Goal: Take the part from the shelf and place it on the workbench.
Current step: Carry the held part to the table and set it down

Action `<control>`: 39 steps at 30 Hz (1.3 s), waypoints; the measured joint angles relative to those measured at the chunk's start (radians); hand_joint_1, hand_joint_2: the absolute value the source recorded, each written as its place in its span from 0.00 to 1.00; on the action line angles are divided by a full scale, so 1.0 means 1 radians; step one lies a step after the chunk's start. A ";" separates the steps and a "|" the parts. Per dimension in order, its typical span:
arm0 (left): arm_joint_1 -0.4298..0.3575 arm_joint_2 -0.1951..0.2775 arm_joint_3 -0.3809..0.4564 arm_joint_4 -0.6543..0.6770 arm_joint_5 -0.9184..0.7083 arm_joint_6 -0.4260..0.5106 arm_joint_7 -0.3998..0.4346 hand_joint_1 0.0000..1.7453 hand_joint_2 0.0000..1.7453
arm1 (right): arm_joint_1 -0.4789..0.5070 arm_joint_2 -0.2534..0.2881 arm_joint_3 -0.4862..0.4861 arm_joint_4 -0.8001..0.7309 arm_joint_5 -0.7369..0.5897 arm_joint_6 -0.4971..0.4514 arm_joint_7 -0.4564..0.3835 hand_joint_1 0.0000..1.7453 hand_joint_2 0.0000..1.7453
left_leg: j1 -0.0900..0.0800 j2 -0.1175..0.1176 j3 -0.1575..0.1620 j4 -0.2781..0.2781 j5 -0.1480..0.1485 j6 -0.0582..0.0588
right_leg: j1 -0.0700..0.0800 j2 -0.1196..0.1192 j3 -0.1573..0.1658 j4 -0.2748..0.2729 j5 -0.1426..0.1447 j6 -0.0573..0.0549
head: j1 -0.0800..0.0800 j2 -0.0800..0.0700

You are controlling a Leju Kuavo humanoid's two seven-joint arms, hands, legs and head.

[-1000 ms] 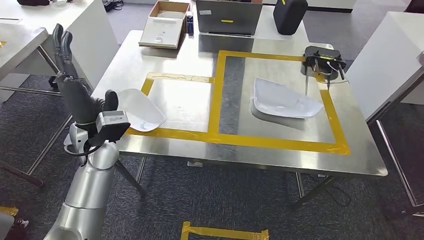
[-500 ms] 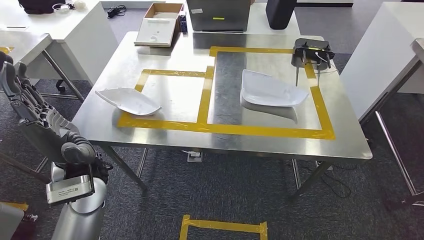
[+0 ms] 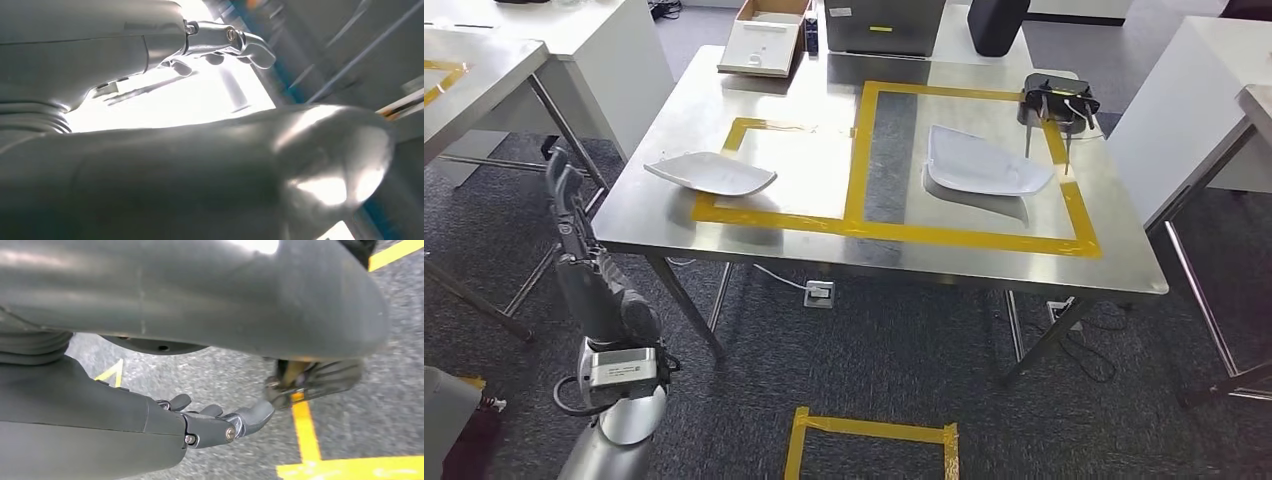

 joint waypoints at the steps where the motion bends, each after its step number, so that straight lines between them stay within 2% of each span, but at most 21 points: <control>1: 0.014 -0.002 -0.002 0.039 0.061 -0.011 0.016 0.00 0.00 | 0.000 0.000 -0.004 0.000 0.000 0.000 -0.001 0.00 0.00 | -0.001 0.001 -0.016 0.003 0.010 -0.001 | 0.001 0.000 0.016 0.007 0.016 -0.001 | 0.001 0.000; 3: 0.036 -0.002 -0.007 0.102 0.185 -0.026 0.041 0.00 0.00 | 0.000 0.000 -0.010 0.000 0.000 0.000 -0.001 0.00 0.00 | -0.002 0.004 -0.046 0.014 0.026 -0.006 | 0.003 0.000 0.096 -0.079 0.065 -0.009 | 0.001 0.000; 5: 0.051 -0.005 -0.015 0.159 0.263 -0.023 0.048 0.00 0.00 | -0.002 0.000 -0.013 0.000 0.004 0.000 0.003 0.00 0.00 | -0.004 0.004 -0.068 0.023 0.040 -0.014 | 0.010 0.000 0.190 -0.215 0.064 -0.021 | 0.001 0.000; 7: 0.073 -0.012 -0.025 0.244 0.301 -0.007 0.044 0.00 0.00 | -0.004 0.000 -0.015 -0.001 0.012 0.000 0.012 0.00 0.00 | -0.004 0.004 -0.072 0.022 0.056 -0.026 | 0.016 0.001 0.223 -0.282 0.045 -0.033 | 0.002 0.000; 9: 0.101 -0.022 -0.029 0.345 0.325 0.007 0.032 0.00 0.00 | -0.005 0.001 -0.015 -0.001 0.019 0.000 0.018 0.00 0.00 | -0.003 0.004 -0.074 0.017 0.066 -0.038 | 0.013 0.000 0.212 -0.292 0.062 -0.045 | 0.005 0.000; 10: 0.109 -0.027 -0.029 0.395 0.330 0.010 0.025 0.00 0.00 | -0.004 0.002 -0.015 -0.001 0.022 0.000 0.020 0.00 0.00 | -0.002 0.001 -0.082 0.027 0.049 -0.044 | 0.011 -0.001 0.204 -0.297 0.075 -0.052 | 0.004 0.000; 12: 0.113 -0.038 -0.021 0.507 0.313 0.013 0.006 0.00 0.00 | -0.005 0.002 -0.015 -0.001 0.029 0.000 0.020 0.00 0.00 | 0.003 -0.005 -0.107 0.099 -0.037 -0.055 | 0.006 -0.006 0.180 -0.304 0.102 -0.062 | 0.002 0.000; 14: 0.112 -0.048 0.003 0.623 0.259 0.013 -0.010 0.00 0.00 | -0.005 0.002 -0.015 -0.001 0.036 0.002 0.017 0.00 0.00 | 0.008 -0.007 -0.127 0.218 -0.124 -0.065 | 0.005 -0.008 0.151 -0.304 0.126 -0.064 | 0.000 0.000; 16: 0.106 -0.057 0.044 0.744 0.210 0.014 -0.018 0.00 0.00 | -0.004 0.002 -0.015 -0.001 0.043 0.004 0.013 0.00 0.00 | 0.012 -0.006 -0.113 0.280 -0.122 -0.073 | 0.004 -0.009 0.121 -0.299 0.148 -0.060 | 0.000 0.000; 18: 0.102 -0.065 0.082 0.838 0.192 0.014 -0.021 0.00 0.00 | -0.004 0.002 -0.015 -0.001 0.046 0.006 0.009 0.00 0.00 | 0.017 -0.006 -0.038 0.214 -0.071 -0.076 | 0.001 -0.009 0.092 -0.289 0.167 -0.052 | 0.000 0.000; 20: 0.096 -0.068 0.102 0.891 0.191 0.014 -0.022 0.00 0.00 | -0.003 0.002 -0.015 -0.001 0.048 0.008 0.007 0.00 0.00 | 0.015 -0.009 0.060 0.083 -0.073 -0.072 | 0.000 -0.008 0.069 -0.277 0.181 -0.039 | -0.002 0.000; 21: 0.090 -0.070 0.110 0.918 0.192 0.015 -0.019 0.00 0.00 | -0.003 0.001 -0.015 -0.001 0.049 0.008 0.006 0.00 0.00 | 0.013 -0.011 0.087 0.036 -0.087 -0.065 | 0.001 -0.009 0.065 -0.273 0.187 -0.032 | -0.003 0.000; 24: 0.065 -0.073 0.134 1.032 0.194 0.014 0.059 0.00 0.00 | -0.004 0.001 -0.015 -0.002 0.046 0.009 0.003 0.00 0.00 | 0.006 -0.011 0.083 0.008 -0.086 -0.031 | -0.003 -0.011 0.065 -0.278 0.208 -0.009 | -0.003 0.000; 26: 0.053 -0.063 0.150 1.123 0.180 0.007 0.182 0.00 0.00 | -0.003 0.000 -0.015 -0.001 0.048 0.009 0.006 0.00 0.00 | 0.007 -0.005 0.066 0.003 -0.063 -0.010 | -0.006 -0.008 0.050 -0.247 0.163 0.001 | -0.001 0.000; 29: 0.064 -0.017 0.192 1.249 0.215 -0.076 0.541 0.00 0.00 | -0.002 -0.001 -0.013 -0.001 0.067 0.013 0.022 0.00 0.00 | 0.005 0.004 0.027 0.003 -0.028 0.000 | -0.006 -0.006 0.007 -0.069 0.008 0.006 | 0.005 0.000; 30: 0.077 0.000 0.219 1.284 0.273 -0.105 0.677 0.00 0.00 | -0.002 -0.001 -0.011 -0.002 0.075 0.015 0.028 0.00 0.00 | 0.003 0.008 0.014 0.004 -0.017 0.000 | -0.005 -0.006 0.003 -0.015 -0.011 0.006 | 0.005 0.000; 31: 0.092 0.012 0.259 1.309 0.360 -0.123 0.784 0.00 0.00 | -0.002 -0.003 -0.010 -0.002 0.080 0.017 0.033 0.00 0.00 | 0.001 0.013 0.001 0.007 -0.008 -0.001 | -0.003 -0.007 0.012 0.011 -0.006 0.004 | 0.005 0.000; 33: 0.120 0.025 0.385 1.339 0.583 -0.143 0.878 0.00 0.00 | 0.001 -0.008 -0.007 -0.002 0.085 0.016 0.047 0.00 0.00 | -0.002 0.017 -0.029 0.014 0.010 -0.001 | 0.001 -0.006 0.086 -0.050 0.044 -0.008 | 0.005 0.000; 36: 0.129 0.025 0.565 1.371 0.728 -0.202 0.807 0.00 0.00 | 0.001 -0.023 -0.005 -0.002 0.091 0.009 0.074 0.00 0.00 | -0.004 0.007 -0.054 0.018 0.037 -0.009 | 0.014 -0.007 0.236 -0.264 0.044 -0.036 | 0.006 0.000; 37: 0.128 0.023 0.592 1.379 0.708 -0.224 0.781 0.00 0.00 | 0.000 -0.026 -0.004 -0.002 0.097 0.008 0.081 0.00 0.00 | -0.001 0.004 -0.055 0.016 0.046 -0.016 | 0.018 -0.008 0.254 -0.298 0.034 -0.042 | 0.007 0.000; 39: 0.128 0.018 0.616 1.394 0.649 -0.270 0.740 0.00 0.00 | -0.003 -0.029 0.003 -0.002 0.111 0.010 0.086 0.00 0.00 | 0.003 0.002 -0.055 0.009 0.062 -0.032 | 0.020 -0.010 0.248 -0.315 0.051 -0.051 | 0.011 0.000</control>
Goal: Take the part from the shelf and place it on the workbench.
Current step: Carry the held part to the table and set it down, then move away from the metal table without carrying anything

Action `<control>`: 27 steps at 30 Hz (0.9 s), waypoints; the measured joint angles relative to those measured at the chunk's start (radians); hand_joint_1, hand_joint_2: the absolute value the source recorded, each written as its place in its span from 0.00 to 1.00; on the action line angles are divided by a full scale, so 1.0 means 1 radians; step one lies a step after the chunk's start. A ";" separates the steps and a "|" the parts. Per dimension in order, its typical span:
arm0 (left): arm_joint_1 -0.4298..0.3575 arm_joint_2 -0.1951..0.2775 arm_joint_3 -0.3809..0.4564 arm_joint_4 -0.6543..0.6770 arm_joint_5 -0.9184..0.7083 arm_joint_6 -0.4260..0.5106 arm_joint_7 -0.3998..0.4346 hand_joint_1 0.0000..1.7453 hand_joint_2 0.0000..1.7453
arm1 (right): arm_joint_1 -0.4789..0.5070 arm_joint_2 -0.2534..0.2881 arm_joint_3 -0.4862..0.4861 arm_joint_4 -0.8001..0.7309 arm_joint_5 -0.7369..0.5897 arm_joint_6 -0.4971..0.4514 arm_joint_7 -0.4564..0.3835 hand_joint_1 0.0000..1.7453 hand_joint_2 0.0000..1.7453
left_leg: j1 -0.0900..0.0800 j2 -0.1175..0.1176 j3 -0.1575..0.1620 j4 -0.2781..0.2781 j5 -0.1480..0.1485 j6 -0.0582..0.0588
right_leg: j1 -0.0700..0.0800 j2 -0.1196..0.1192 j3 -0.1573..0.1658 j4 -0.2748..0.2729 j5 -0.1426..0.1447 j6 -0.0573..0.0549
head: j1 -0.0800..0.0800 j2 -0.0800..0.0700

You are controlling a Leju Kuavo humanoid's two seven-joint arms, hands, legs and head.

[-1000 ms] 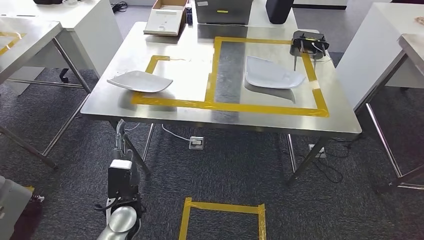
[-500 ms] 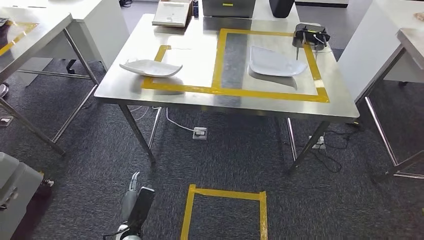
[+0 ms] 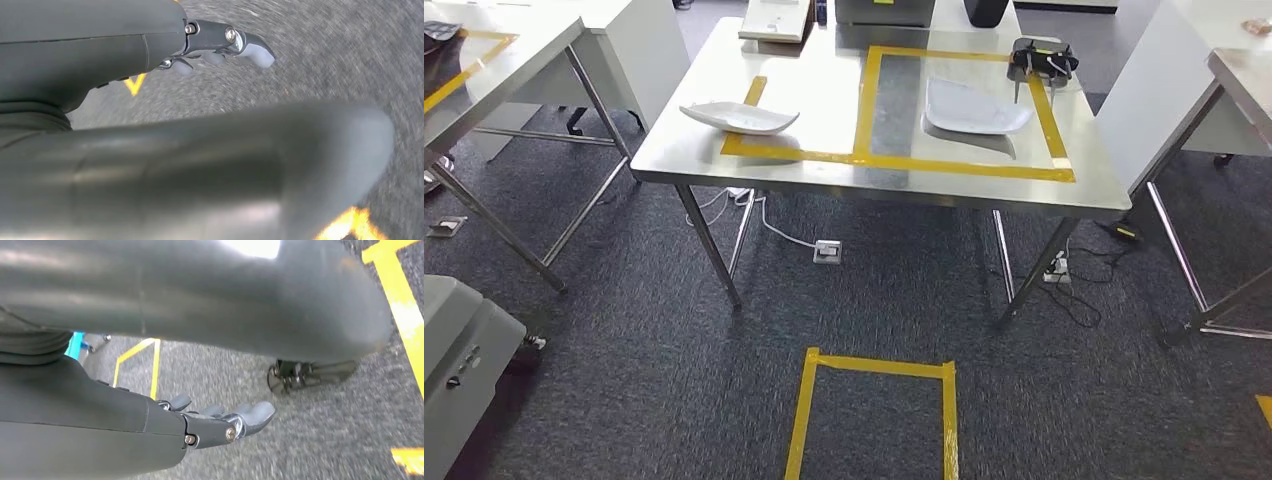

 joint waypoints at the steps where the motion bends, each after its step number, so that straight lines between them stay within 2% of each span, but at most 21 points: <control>1: -0.001 -0.003 0.006 0.006 -0.025 -0.025 -0.022 0.00 0.00 | -0.001 -0.001 0.004 0.000 0.006 0.001 -0.002 0.00 0.00 | 0.001 -0.002 -0.004 0.003 -0.008 -0.007 | -0.002 0.000 -0.006 -0.006 0.013 -0.006 | 0.001 0.000; 2: -0.002 -0.007 0.008 0.011 -0.050 -0.050 -0.046 0.00 0.00 | -0.002 -0.002 0.008 0.000 0.011 0.002 -0.006 0.00 0.00 | 0.002 -0.004 -0.011 0.019 -0.035 -0.013 | -0.006 -0.001 -0.014 -0.012 0.029 -0.011 | 0.001 0.000; 3: -0.004 -0.011 0.008 0.016 -0.077 -0.073 -0.071 0.00 0.00 | -0.002 -0.002 0.010 0.000 0.013 0.003 -0.012 0.00 0.00 | 0.003 -0.006 -0.020 0.053 -0.079 -0.018 | -0.009 -0.002 -0.025 -0.016 0.043 -0.014 | 0.000 0.000; 5: -0.016 -0.020 -0.003 0.021 -0.151 -0.107 -0.113 0.00 0.00 | -0.002 -0.002 0.014 0.000 0.018 0.002 -0.025 0.00 0.00 | 0.008 -0.009 -0.041 0.162 -0.177 -0.029 | -0.010 -0.004 -0.055 -0.013 0.067 -0.015 | -0.002 0.000; 6: -0.027 -0.025 -0.018 0.023 -0.203 -0.115 -0.128 0.00 0.00 | -0.002 -0.002 0.016 0.000 0.020 0.002 -0.031 0.00 0.00 | 0.010 -0.009 -0.045 0.214 -0.199 -0.035 | -0.011 -0.005 -0.073 -0.010 0.079 -0.013 | -0.002 0.000; 7: -0.041 -0.028 -0.043 0.025 -0.262 -0.120 -0.138 0.00 0.00 | -0.003 -0.001 0.018 0.000 0.023 0.003 -0.038 0.00 0.00 | 0.013 -0.009 -0.039 0.246 -0.197 -0.040 | -0.012 -0.007 -0.092 -0.004 0.090 -0.010 | -0.002 0.000; 8: -0.057 -0.032 -0.076 0.026 -0.325 -0.122 -0.142 0.00 0.00 | -0.004 0.000 0.020 0.000 0.024 0.003 -0.046 0.00 0.00 | 0.016 -0.009 -0.019 0.249 -0.175 -0.044 | -0.015 -0.010 -0.111 0.003 0.100 -0.005 | -0.002 0.000; 9: -0.074 -0.036 -0.113 0.026 -0.381 -0.122 -0.140 0.00 0.00 | -0.006 0.002 0.021 0.000 0.024 0.004 -0.053 0.00 0.00 | 0.019 -0.009 0.017 0.217 -0.146 -0.049 | -0.019 -0.012 -0.130 0.012 0.109 0.001 | -0.002 0.000; 11: -0.108 -0.049 -0.186 0.026 -0.465 -0.126 -0.126 0.00 0.00 | -0.013 0.005 0.022 -0.001 0.023 0.005 -0.067 0.00 0.00 | 0.023 -0.013 0.109 0.096 -0.141 -0.057 | -0.024 -0.013 -0.163 0.034 0.124 0.016 | -0.004 0.000; 12: -0.121 -0.056 -0.218 0.026 -0.491 -0.129 -0.116 0.00 0.00 | -0.018 0.007 0.022 -0.002 0.022 0.005 -0.070 0.00 0.00 | 0.022 -0.016 0.140 0.046 -0.153 -0.054 | -0.024 -0.012 -0.174 0.043 0.131 0.023 | -0.004 0.000; 13: -0.131 -0.062 -0.247 0.027 -0.510 -0.132 -0.105 0.00 0.00 | -0.022 0.009 0.023 -0.003 0.022 0.005 -0.073 0.00 0.00 | 0.020 -0.018 0.153 0.019 -0.170 -0.046 | -0.023 -0.010 -0.180 0.048 0.139 0.029 | -0.005 0.000; 16: -0.144 -0.072 -0.310 0.030 -0.533 -0.137 -0.070 0.00 0.00 | -0.027 0.016 0.026 -0.003 0.026 0.005 -0.071 0.00 0.00 | 0.016 -0.015 0.134 0.016 -0.158 -0.006 | -0.025 -0.005 -0.188 0.046 0.153 0.047 | -0.004 0.000; 17: -0.145 -0.075 -0.323 0.031 -0.534 -0.137 -0.062 0.00 0.00 | -0.027 0.017 0.026 -0.003 0.027 0.004 -0.066 0.00 0.00 | 0.016 -0.012 0.122 0.015 -0.147 0.005 | -0.027 -0.004 -0.197 0.060 0.132 0.052 | -0.003 0.000; 18: -0.145 -0.077 -0.333 0.031 -0.531 -0.136 -0.056 0.00 0.00 | -0.026 0.018 0.027 -0.003 0.029 0.003 -0.062 0.00 0.00 | 0.017 -0.010 0.108 0.014 -0.134 0.014 | -0.028 -0.002 -0.211 0.093 0.092 0.055 | -0.002 0.000; 20: -0.140 -0.076 -0.342 0.033 -0.517 -0.130 -0.051 0.00 0.00 | -0.024 0.020 0.027 -0.003 0.031 -0.002 -0.050 0.00 0.00 | 0.014 -0.008 0.079 0.015 -0.108 0.021 | -0.027 -0.001 -0.246 0.215 -0.016 0.058 | 0.001 0.000; 21: -0.134 -0.076 -0.343 0.034 -0.506 -0.124 -0.050 0.00 0.00 | -0.023 0.020 0.027 -0.003 0.032 -0.006 -0.042 0.00 0.00 | 0.011 -0.008 0.064 0.015 -0.095 0.022 | -0.025 -0.001 -0.258 0.281 -0.050 0.057 | 0.001 0.000; 22: -0.126 -0.074 -0.343 0.035 -0.495 -0.116 -0.048 0.00 0.00 | -0.021 0.020 0.027 -0.003 0.033 -0.010 -0.034 0.00 0.00 | 0.008 -0.007 0.050 0.016 -0.083 0.023 | -0.024 -0.001 -0.259 0.327 -0.061 0.055 | 0.002 0.000; 23: -0.117 -0.074 -0.343 0.036 -0.482 -0.108 -0.047 0.00 0.00 | -0.018 0.020 0.027 -0.003 0.034 -0.014 -0.024 0.00 0.00 | 0.005 -0.006 0.035 0.017 -0.072 0.023 | -0.021 0.000 -0.243 0.339 -0.048 0.050 | 0.002 0.000; 24: -0.108 -0.073 -0.342 0.038 -0.469 -0.100 -0.046 0.00 0.00 | -0.015 0.020 0.027 -0.003 0.035 -0.018 -0.014 0.00 0.00 | 0.003 -0.005 0.022 0.017 -0.061 0.022 | -0.018 0.000 -0.207 0.313 -0.023 0.043 | 0.002 0.000; 25: -0.100 -0.071 -0.340 0.039 -0.453 -0.092 -0.045 0.00 0.00 | -0.013 0.019 0.027 -0.003 0.036 -0.021 -0.004 0.00 0.00 | 0.002 -0.005 0.012 0.017 -0.052 0.020 | -0.014 0.001 -0.155 0.254 0.001 0.034 | 0.002 0.000; 27: -0.085 -0.066 -0.326 0.041 -0.419 -0.077 -0.039 0.00 0.00 | -0.012 0.016 0.027 -0.004 0.036 -0.031 0.018 0.00 0.00 | -0.002 -0.005 -0.003 0.017 -0.034 0.012 | -0.003 0.004 -0.045 0.103 0.004 0.015 | 0.001 0.000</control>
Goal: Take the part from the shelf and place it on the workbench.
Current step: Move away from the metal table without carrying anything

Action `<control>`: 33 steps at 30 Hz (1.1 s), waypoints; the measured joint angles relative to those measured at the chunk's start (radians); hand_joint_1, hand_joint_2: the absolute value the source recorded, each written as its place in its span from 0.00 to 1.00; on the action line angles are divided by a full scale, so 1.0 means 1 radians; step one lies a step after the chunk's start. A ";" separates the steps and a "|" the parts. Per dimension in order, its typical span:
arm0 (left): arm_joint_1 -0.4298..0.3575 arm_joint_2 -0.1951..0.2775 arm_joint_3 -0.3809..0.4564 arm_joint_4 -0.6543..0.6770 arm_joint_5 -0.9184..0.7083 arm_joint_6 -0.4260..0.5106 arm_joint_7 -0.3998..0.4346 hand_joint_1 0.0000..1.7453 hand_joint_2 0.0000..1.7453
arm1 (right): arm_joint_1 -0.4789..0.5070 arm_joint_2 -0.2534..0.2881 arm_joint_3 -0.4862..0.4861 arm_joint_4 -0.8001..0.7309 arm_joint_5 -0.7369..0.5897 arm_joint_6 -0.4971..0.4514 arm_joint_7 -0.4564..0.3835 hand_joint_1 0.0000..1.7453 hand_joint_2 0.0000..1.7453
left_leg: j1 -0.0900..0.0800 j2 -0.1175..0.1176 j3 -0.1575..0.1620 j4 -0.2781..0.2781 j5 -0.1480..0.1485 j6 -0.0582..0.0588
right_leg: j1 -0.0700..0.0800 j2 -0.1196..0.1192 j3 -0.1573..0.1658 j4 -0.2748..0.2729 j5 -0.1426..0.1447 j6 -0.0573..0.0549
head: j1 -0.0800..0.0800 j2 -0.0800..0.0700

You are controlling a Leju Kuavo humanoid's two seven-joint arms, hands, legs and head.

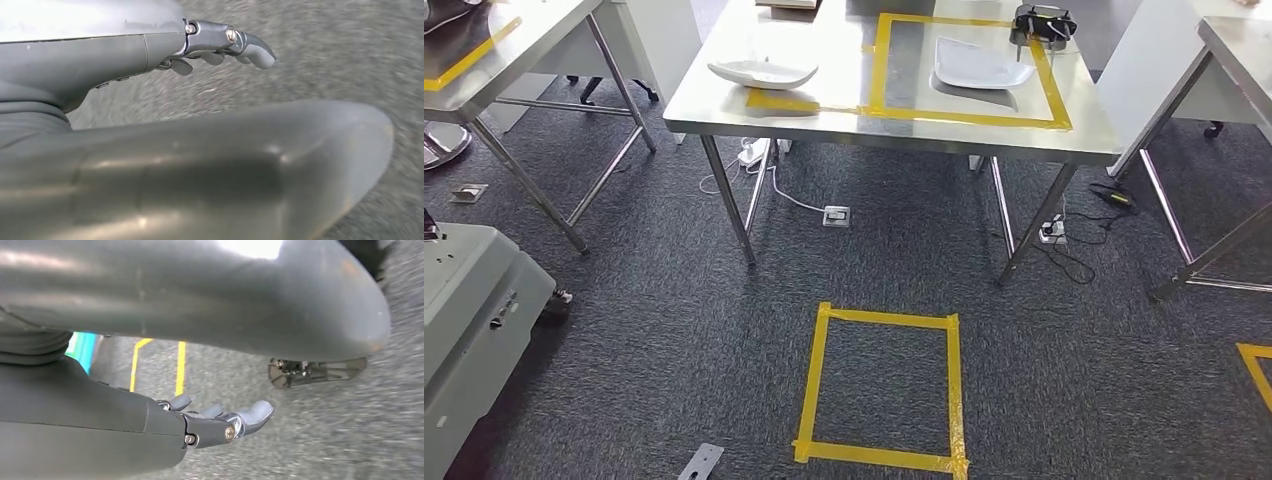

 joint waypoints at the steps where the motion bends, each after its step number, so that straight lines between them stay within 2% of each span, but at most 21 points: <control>1: 0.008 0.005 0.010 0.001 0.013 0.006 0.005 0.00 0.00 | 0.000 -0.002 0.000 0.000 0.001 -0.003 0.009 0.00 0.00 | 0.000 0.001 -0.003 -0.001 0.009 -0.006 | 0.005 0.001 0.030 -0.051 -0.009 -0.007 | 0.000 0.000; 2: 0.016 0.010 0.021 0.003 0.023 0.010 0.012 0.00 0.00 | 0.000 -0.003 0.000 0.000 0.001 -0.005 0.017 0.00 0.00 | 0.001 0.002 -0.004 -0.004 0.018 -0.012 | 0.009 0.002 0.041 -0.078 -0.016 -0.011 | 0.001 0.000; 4: 0.033 0.024 0.037 0.007 0.031 0.014 0.022 0.00 0.00 | 0.004 -0.006 0.000 0.000 0.003 -0.006 0.026 0.00 0.00 | 0.004 0.002 -0.007 -0.008 0.030 -0.025 | 0.009 -0.001 0.030 -0.089 0.000 -0.020 | 0.002 0.000; 5: 0.041 0.031 0.042 0.008 0.033 0.014 0.025 0.00 0.00 | 0.005 -0.007 0.000 0.000 0.002 -0.006 0.026 0.00 0.00 | 0.005 0.001 -0.013 0.000 0.016 -0.031 | 0.007 -0.003 0.022 -0.093 0.012 -0.028 | 0.001 0.000; 7: 0.050 0.042 0.049 0.010 0.033 0.012 0.027 0.00 0.00 | 0.006 -0.009 0.000 0.000 0.002 -0.007 0.017 0.00 0.00 | 0.007 -0.003 -0.037 0.070 -0.068 -0.040 | 0.002 -0.008 0.000 -0.099 0.039 -0.040 | 0.000 0.000; 9: 0.052 0.046 0.052 0.011 0.031 0.009 0.025 0.00 0.00 | 0.006 -0.010 0.000 0.000 0.002 -0.006 0.003 0.00 0.00 | 0.009 -0.004 -0.061 0.191 -0.158 -0.048 | 0.002 -0.011 -0.030 -0.097 0.062 -0.043 | -0.002 0.000; 10: 0.051 0.047 0.052 0.011 0.029 0.006 0.023 0.00 0.00 | 0.005 -0.010 0.000 0.000 0.003 -0.005 -0.004 0.00 0.00 | 0.010 -0.004 -0.062 0.239 -0.171 -0.051 | 0.002 -0.012 -0.046 -0.094 0.073 -0.041 | -0.002 0.000; 12: 0.049 0.048 0.052 0.011 0.026 0.001 0.016 0.00 0.00 | 0.002 -0.009 0.000 0.000 0.003 -0.003 -0.016 0.00 0.00 | 0.012 -0.004 -0.021 0.247 -0.134 -0.055 | 0.000 -0.014 -0.081 -0.084 0.092 -0.036 | -0.002 0.000; 13: 0.047 0.048 0.052 0.011 0.025 0.000 0.013 0.00 0.00 | -0.002 -0.009 0.000 0.000 0.003 -0.003 -0.021 0.00 0.00 | 0.013 -0.004 0.024 0.200 -0.108 -0.056 | -0.002 -0.014 -0.096 -0.077 0.101 -0.032 | -0.002 0.000; 14: 0.042 0.047 0.052 0.010 0.024 -0.001 0.011 0.00 0.00 | -0.006 -0.008 0.000 0.000 0.003 -0.002 -0.024 0.00 0.00 | 0.013 -0.004 0.079 0.128 -0.102 -0.056 | -0.002 -0.014 -0.110 -0.069 0.109 -0.026 | -0.003 0.000; 16: 0.034 0.045 0.052 0.009 0.023 -0.002 0.009 0.00 0.00 | -0.014 -0.008 0.000 -0.001 0.003 -0.002 -0.028 0.00 0.50 | 0.010 -0.008 0.158 0.011 -0.121 -0.046 | -0.002 -0.014 -0.125 -0.056 0.124 -0.015 | -0.003 0.000; 18: 0.030 0.042 0.052 0.008 0.018 -0.007 0.001 0.00 0.00 | -0.019 -0.008 0.000 -0.001 0.003 -0.001 -0.032 0.00 1.00 | 0.005 -0.012 0.166 -0.020 -0.129 -0.028 | -0.001 -0.013 -0.129 -0.056 0.142 -0.004 | -0.004 0.000; 19: 0.028 0.040 0.052 0.008 0.011 -0.013 -0.006 0.00 0.00 | -0.022 -0.007 0.000 -0.001 0.004 0.000 -0.035 0.00 1.00 | 0.006 -0.010 0.157 -0.022 -0.121 -0.019 | -0.002 -0.012 -0.131 -0.058 0.149 0.002 | -0.005 0.000; 20: 0.026 0.037 0.051 0.008 -0.002 -0.019 -0.012 0.00 0.00 | -0.024 -0.007 0.000 -0.001 0.006 0.002 -0.038 0.00 1.00 | 0.006 -0.008 0.147 -0.022 -0.111 -0.009 | -0.004 -0.009 -0.137 -0.053 0.141 0.009 | -0.005 0.000; 21: 0.022 0.034 0.049 0.008 -0.018 -0.024 -0.017 0.00 0.00 | -0.026 -0.006 0.000 -0.001 0.009 0.003 -0.040 0.00 1.00 | 0.008 -0.005 0.135 -0.023 -0.099 0.000 | -0.006 -0.007 -0.148 -0.034 0.113 0.016 | -0.005 0.000; 24: 0.007 0.023 0.029 0.007 -0.070 -0.033 -0.021 0.00 0.00 | -0.035 -0.002 0.001 -0.001 0.012 0.000 -0.036 0.00 1.00 | 0.008 -0.003 0.090 -0.023 -0.059 0.012 | -0.009 -0.004 -0.193 0.127 -0.034 0.030 | -0.002 0.000; 25: 0.004 0.019 0.021 0.007 -0.083 -0.035 -0.021 0.00 0.00 | -0.038 -0.001 0.001 -0.001 0.012 -0.002 -0.032 0.00 1.00 | 0.008 -0.002 0.074 -0.021 -0.046 0.012 | -0.010 -0.004 -0.200 0.183 -0.056 0.032 | -0.002 0.000; 27: 0.002 0.012 0.005 0.007 -0.099 -0.036 -0.021 0.00 0.00 | -0.040 0.000 0.001 -0.001 0.013 -0.008 -0.021 0.00 1.00 | 0.007 -0.001 0.041 -0.016 -0.022 0.008 | -0.010 -0.004 -0.171 0.211 -0.034 0.031 | -0.001 0.000; 29: 0.001 0.008 -0.004 0.006 -0.102 -0.036 -0.019 0.00 0.00 | -0.038 0.000 0.001 -0.001 0.012 -0.017 -0.008 0.00 1.00 | 0.007 0.001 0.014 -0.011 -0.003 0.003 | -0.009 -0.003 -0.077 0.103 0.010 0.023 | -0.001 0.000; 31: 0.002 0.008 -0.007 0.006 -0.102 -0.034 -0.014 0.00 0.00 | -0.032 0.000 0.001 -0.001 0.012 -0.028 0.004 0.00 1.00 | 0.007 0.001 0.000 -0.011 0.015 -0.008 | -0.003 0.001 0.017 -0.039 0.003 0.010 | -0.002 0.000; 33: 0.003 0.008 -0.008 0.006 -0.100 -0.033 -0.007 0.00 0.00 | -0.024 0.000 0.001 -0.001 0.012 -0.039 0.018 0.00 1.00 | 0.008 0.002 -0.002 -0.019 0.035 -0.021 | 0.005 0.003 0.044 -0.095 -0.009 -0.001 | -0.001 0.000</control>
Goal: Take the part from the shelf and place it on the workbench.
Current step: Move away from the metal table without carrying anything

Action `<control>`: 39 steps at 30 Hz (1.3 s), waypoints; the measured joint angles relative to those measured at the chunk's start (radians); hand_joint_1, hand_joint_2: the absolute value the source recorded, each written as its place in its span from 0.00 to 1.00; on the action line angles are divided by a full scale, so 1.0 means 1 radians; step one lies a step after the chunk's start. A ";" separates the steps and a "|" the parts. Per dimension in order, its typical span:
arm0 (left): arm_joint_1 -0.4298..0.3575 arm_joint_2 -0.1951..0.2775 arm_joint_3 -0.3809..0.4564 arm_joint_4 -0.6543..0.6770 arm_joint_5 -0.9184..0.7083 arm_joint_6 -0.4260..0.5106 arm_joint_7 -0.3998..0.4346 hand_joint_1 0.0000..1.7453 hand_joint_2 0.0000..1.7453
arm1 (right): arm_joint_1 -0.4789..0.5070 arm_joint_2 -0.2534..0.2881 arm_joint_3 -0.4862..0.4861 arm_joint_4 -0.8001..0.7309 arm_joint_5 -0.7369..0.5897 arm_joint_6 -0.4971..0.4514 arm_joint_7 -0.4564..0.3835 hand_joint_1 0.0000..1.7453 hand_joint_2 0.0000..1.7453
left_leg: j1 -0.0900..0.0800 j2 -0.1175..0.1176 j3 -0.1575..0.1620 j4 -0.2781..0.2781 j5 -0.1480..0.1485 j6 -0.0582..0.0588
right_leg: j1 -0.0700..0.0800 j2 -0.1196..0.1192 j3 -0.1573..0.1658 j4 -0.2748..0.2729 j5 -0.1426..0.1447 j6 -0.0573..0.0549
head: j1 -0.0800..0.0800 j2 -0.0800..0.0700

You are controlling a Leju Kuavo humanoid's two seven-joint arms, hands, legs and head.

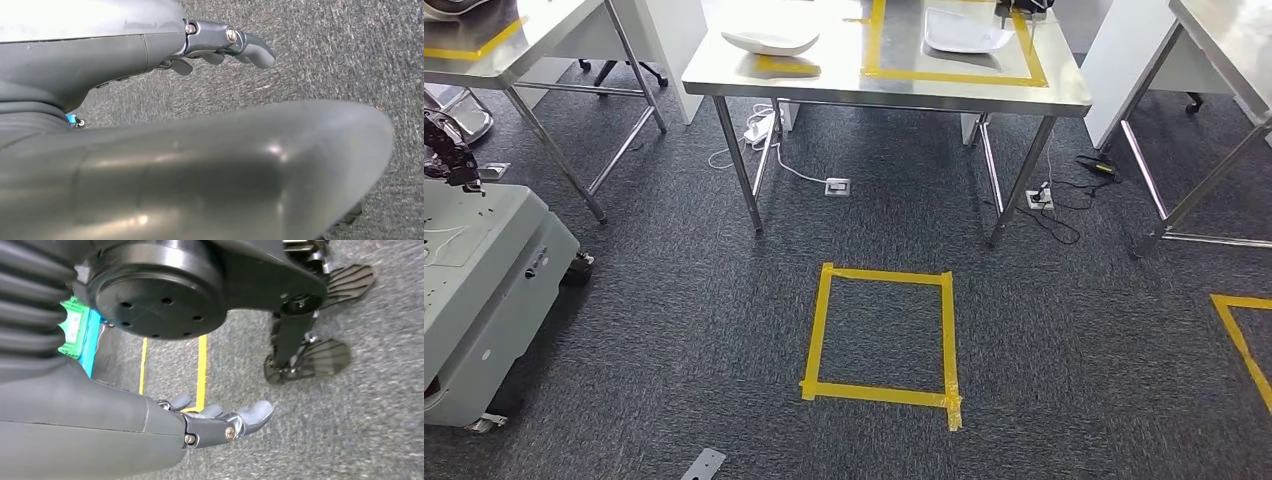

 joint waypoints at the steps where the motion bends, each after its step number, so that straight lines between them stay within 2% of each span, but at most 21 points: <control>1: 0.002 0.001 0.000 0.000 0.002 0.000 0.003 0.00 0.00 | 0.005 0.000 0.000 0.000 0.000 -0.004 0.007 0.00 1.00 | 0.001 0.000 -0.001 -0.005 0.009 -0.006 | -0.001 -0.001 -0.007 -0.001 0.010 -0.006 | 0.001 0.000; 3: 0.009 0.004 0.000 0.001 0.005 0.000 0.008 0.00 0.00 | 0.011 0.000 0.000 0.000 -0.001 -0.012 0.018 0.00 1.00 | 0.002 -0.004 -0.013 0.010 -0.015 -0.017 | -0.005 -0.006 -0.022 -0.009 0.032 -0.022 | 0.000 0.000; 6: 0.017 0.009 0.000 0.002 0.008 -0.002 0.010 0.00 0.00 | 0.017 0.000 0.000 0.000 -0.002 -0.017 0.025 0.00 1.00 | 0.003 -0.008 -0.058 0.167 -0.156 -0.029 | -0.007 -0.011 -0.061 -0.010 0.064 -0.038 | -0.004 0.000; 7: 0.018 0.010 0.000 0.002 0.008 -0.004 0.010 0.00 0.00 | 0.018 0.000 0.000 0.000 -0.003 -0.017 0.025 0.00 1.00 | 0.003 -0.008 -0.068 0.229 -0.186 -0.032 | -0.006 -0.012 -0.076 -0.008 0.075 -0.037 | -0.004 0.000; 8: 0.018 0.011 0.000 0.002 0.008 -0.005 0.010 0.00 0.00 | 0.019 0.000 0.000 0.000 -0.003 -0.016 0.024 0.00 1.00 | 0.003 -0.008 -0.066 0.269 -0.192 -0.034 | -0.006 -0.014 -0.091 -0.004 0.085 -0.036 | -0.004 0.000; 9: 0.018 0.011 0.000 0.002 0.007 -0.007 0.010 0.00 0.00 | 0.019 0.000 0.000 0.000 -0.003 -0.015 0.022 0.00 1.00 | 0.004 -0.007 -0.049 0.277 -0.178 -0.036 | -0.007 -0.015 -0.107 0.001 0.094 -0.033 | -0.004 0.000; 11: 0.016 0.013 0.000 0.000 0.005 -0.012 0.009 0.00 0.00 | 0.019 0.000 0.000 0.000 -0.004 -0.010 0.013 0.00 1.00 | 0.005 -0.007 0.034 0.187 -0.131 -0.036 | -0.009 -0.016 -0.137 0.015 0.110 -0.026 | -0.004 0.000; 13: 0.011 0.012 -0.001 -0.002 0.002 -0.018 0.008 0.00 0.00 | 0.018 0.001 0.000 0.000 -0.004 -0.004 0.005 0.00 1.00 | 0.003 -0.010 0.128 0.053 -0.135 -0.031 | -0.008 -0.016 -0.162 0.028 0.124 -0.014 | -0.005 0.000; 15: 0.006 0.011 -0.001 -0.003 0.000 -0.023 0.007 0.00 0.00 | 0.014 0.002 0.000 0.000 -0.004 -0.001 0.000 0.00 1.00 | -0.001 -0.013 0.155 -0.005 -0.155 -0.020 | -0.006 -0.017 -0.172 0.032 0.140 -0.004 | -0.005 0.000; 17: 0.003 0.008 -0.004 -0.003 -0.003 -0.026 0.006 0.00 0.00 | 0.011 0.003 0.000 0.000 -0.005 0.001 -0.004 0.00 1.00 | -0.001 -0.010 0.141 -0.008 -0.145 -0.001 | -0.008 -0.015 -0.175 0.032 0.148 0.006 | -0.005 0.000; 19: -0.001 0.006 -0.009 -0.003 -0.011 -0.033 0.008 0.00 0.50 | 0.009 0.003 0.000 0.000 -0.004 0.001 -0.008 0.00 1.00 | 0.001 -0.005 0.124 -0.011 -0.129 0.020 | -0.011 -0.011 -0.192 0.076 0.098 0.018 | -0.003 0.000; 21: -0.005 0.004 -0.017 -0.003 -0.022 -0.045 0.016 0.00 1.00 | 0.003 0.004 0.000 0.000 -0.002 0.001 -0.009 0.00 1.00 | 0.002 -0.003 0.102 -0.011 -0.110 0.031 | -0.013 -0.008 -0.224 0.187 0.001 0.026 | -0.001 0.000; 22: -0.005 0.002 -0.021 -0.003 -0.027 -0.050 0.020 0.00 1.00 | 0.001 0.005 0.000 0.000 0.000 0.000 -0.009 0.00 1.00 | 0.001 -0.002 0.091 -0.011 -0.101 0.031 | -0.013 -0.008 -0.238 0.250 -0.031 0.029 | 0.000 0.000; 23: -0.005 0.000 -0.025 -0.003 -0.031 -0.050 0.025 0.00 1.00 | -0.002 0.005 0.000 0.000 0.000 0.000 -0.009 0.00 1.00 | 0.001 -0.001 0.080 -0.009 -0.091 0.031 | -0.013 -0.008 -0.243 0.296 -0.039 0.030 | 0.000 0.000; 25: -0.004 -0.002 -0.029 -0.003 -0.030 -0.046 0.040 0.00 1.00 | -0.004 0.005 0.000 0.000 0.002 -0.003 -0.005 0.00 1.00 | 0.000 0.001 0.058 -0.005 -0.072 0.027 | -0.013 -0.008 -0.206 0.293 0.004 0.027 | 0.000 0.000; 26: -0.004 -0.003 -0.030 -0.003 -0.025 -0.042 0.051 0.00 1.00 | -0.005 0.006 0.000 0.000 0.004 -0.005 -0.002 0.00 1.00 | 0.000 0.000 0.048 -0.003 -0.064 0.025 | -0.013 -0.007 -0.160 0.236 0.031 0.022 | 0.000 0.000; 27: -0.004 -0.004 -0.030 -0.003 -0.020 -0.039 0.062 0.00 1.00 | -0.005 0.006 0.000 0.000 0.007 -0.006 0.002 0.00 1.00 | 0.000 0.000 0.040 -0.001 -0.057 0.021 | -0.011 -0.007 -0.106 0.159 0.039 0.017 | 0.000 0.000; 29: -0.002 -0.005 -0.030 -0.007 -0.011 -0.039 0.077 0.00 1.00 | 0.001 0.005 0.006 0.000 0.010 -0.003 0.008 0.00 1.00 | -0.001 0.001 0.031 0.000 -0.045 0.009 | -0.005 -0.006 -0.026 0.031 0.023 0.005 | 0.000 0.000; 30: 0.001 -0.005 -0.030 -0.013 -0.006 -0.043 0.080 0.00 1.00 | 0.007 0.005 0.013 0.000 0.008 0.000 0.009 0.00 1.00 | -0.001 0.002 0.029 0.000 -0.041 0.004 | -0.003 -0.006 -0.013 0.002 0.011 0.002 | 0.000 0.000; 34: 0.028 0.007 -0.030 -0.041 0.053 -0.077 0.074 0.00 1.00 | 0.046 -0.005 0.068 -0.008 -0.036 0.009 -0.009 0.00 1.00 | -0.004 0.001 0.023 -0.008 -0.039 0.027 | -0.002 -0.010 -0.013 -0.011 0.013 0.006 | -0.002 0.000; 39: 0.084 0.027 -0.030 -0.073 0.157 -0.130 0.052 0.00 1.00 | 0.093 -0.029 0.145 -0.044 -0.115 0.017 -0.049 0.00 1.00 | -0.001 0.001 0.026 -0.019 -0.013 -0.001 | 0.001 -0.010 -0.026 -0.004 0.023 -0.009 | -0.002 0.000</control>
